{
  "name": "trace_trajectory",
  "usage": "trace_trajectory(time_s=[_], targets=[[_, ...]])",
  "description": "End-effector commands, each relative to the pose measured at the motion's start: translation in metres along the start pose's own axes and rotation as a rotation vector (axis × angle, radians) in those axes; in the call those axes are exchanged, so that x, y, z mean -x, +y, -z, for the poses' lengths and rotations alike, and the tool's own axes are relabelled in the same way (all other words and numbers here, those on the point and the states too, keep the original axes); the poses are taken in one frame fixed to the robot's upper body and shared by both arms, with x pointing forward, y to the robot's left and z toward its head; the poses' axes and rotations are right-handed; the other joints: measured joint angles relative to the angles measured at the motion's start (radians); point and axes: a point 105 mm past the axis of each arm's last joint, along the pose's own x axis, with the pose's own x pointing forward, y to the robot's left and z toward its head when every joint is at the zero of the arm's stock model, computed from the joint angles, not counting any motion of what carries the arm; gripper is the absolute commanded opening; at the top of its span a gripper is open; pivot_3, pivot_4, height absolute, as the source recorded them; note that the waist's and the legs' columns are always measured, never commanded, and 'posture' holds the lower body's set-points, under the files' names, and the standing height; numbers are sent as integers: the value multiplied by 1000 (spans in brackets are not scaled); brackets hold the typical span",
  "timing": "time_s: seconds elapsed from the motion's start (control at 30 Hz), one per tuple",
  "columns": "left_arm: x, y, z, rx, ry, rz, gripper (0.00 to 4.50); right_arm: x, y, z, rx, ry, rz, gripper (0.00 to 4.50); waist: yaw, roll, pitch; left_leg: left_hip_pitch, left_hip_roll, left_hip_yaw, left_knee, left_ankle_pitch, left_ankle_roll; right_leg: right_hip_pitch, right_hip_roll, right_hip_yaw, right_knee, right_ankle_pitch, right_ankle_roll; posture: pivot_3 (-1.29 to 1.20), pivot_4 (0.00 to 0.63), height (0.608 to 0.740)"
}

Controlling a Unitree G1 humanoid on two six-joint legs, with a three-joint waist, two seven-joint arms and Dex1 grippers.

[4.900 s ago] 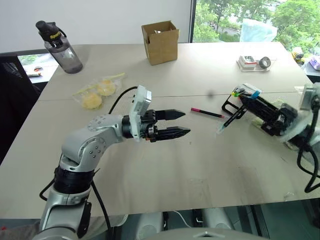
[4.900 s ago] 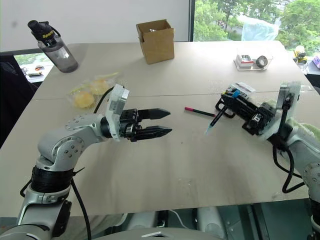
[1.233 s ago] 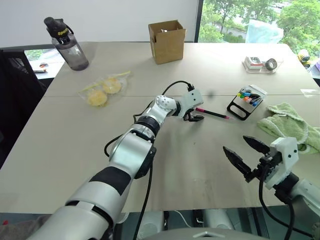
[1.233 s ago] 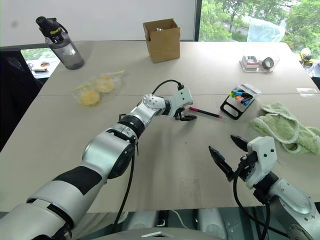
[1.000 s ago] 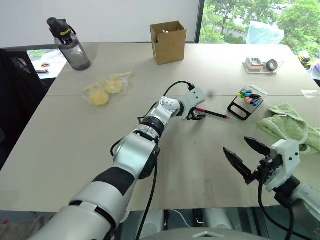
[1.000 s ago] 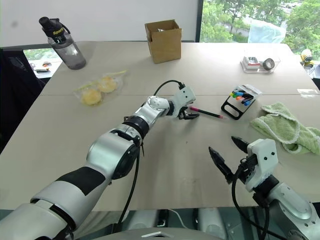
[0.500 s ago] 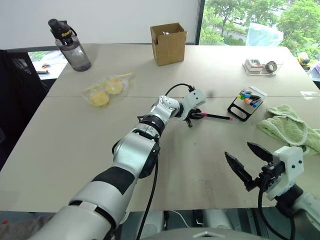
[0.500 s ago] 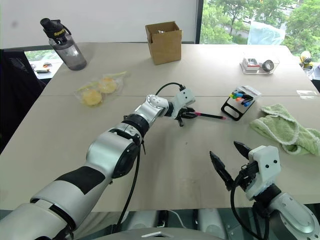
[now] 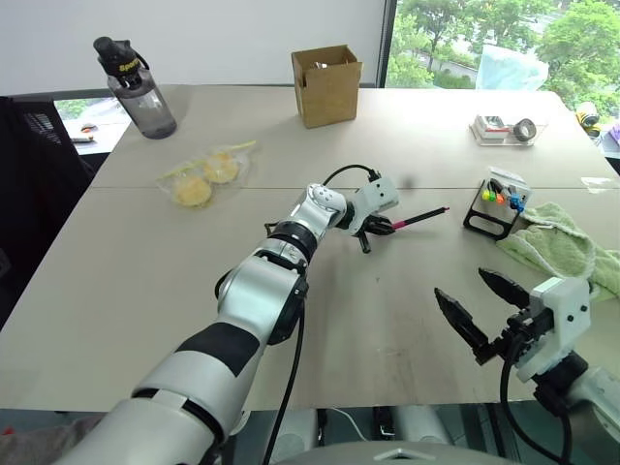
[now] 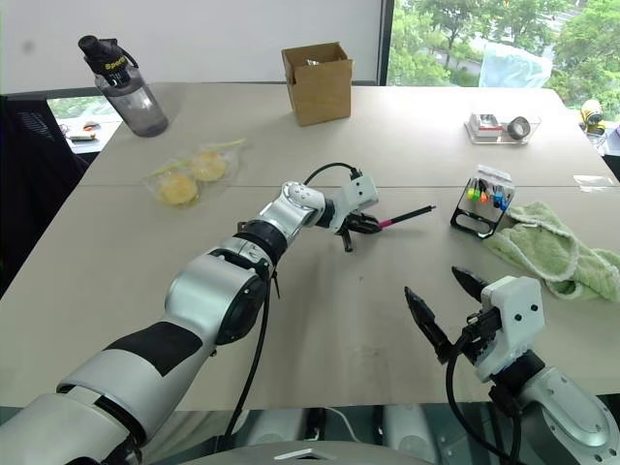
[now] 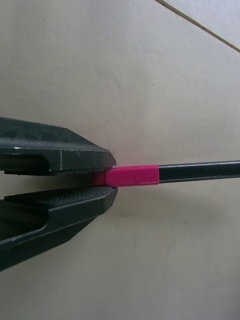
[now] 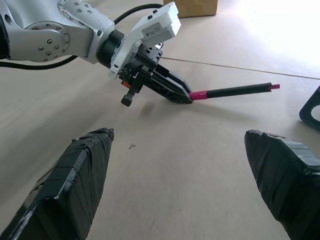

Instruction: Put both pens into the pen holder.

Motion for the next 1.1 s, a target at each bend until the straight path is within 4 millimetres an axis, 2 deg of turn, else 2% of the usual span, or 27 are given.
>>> trace_trajectory(time_s=[0.03,0.17,0.37,0.7,0.83,0.9,1.1], targets=[[-4,-13,30,28,96,63,100,0,-3,-6,22,-19,-3,4500,-1,0,0,0,0,0,0,0,0,0,0,0,0,0,0,0,150,736],[-2,-16,27,17,52,95,100,-1,-10,-7,34,-21,17,4500,-2,0,0,0,0,0,0,0,0,0,0,0,0,0,0,0,150,736],[8,-22,18,22,-74,200,100,-6,-16,-5,-46,-56,31,4500,-1,0,0,0,1,0,0,0,0,0,0,0,0,0,0,0,150,736],[40,-43,7,41,-330,463,100,-29,-25,-1,-254,-92,-10,4500,-2,0,0,-1,1,0,0,0,0,-1,0,0,0,0,0,0,150,736],[45,-45,-4,78,-432,486,100,-37,-28,-4,-340,-116,-20,4500,-1,0,0,-2,2,-1,0,0,0,-1,-1,0,0,0,0,0,150,736],[47,-47,-9,85,-466,498,100,-40,-29,-8,-380,-138,-26,4500,-2,0,0,-2,2,-1,1,0,0,-1,-1,1,0,0,0,0,150,736],[54,-60,-13,84,-498,556,100,-47,-25,-34,-511,-262,-104,4500,-7,1,0,-2,2,-2,1,0,0,-1,-1,3,1,0,0,0,150,736]])
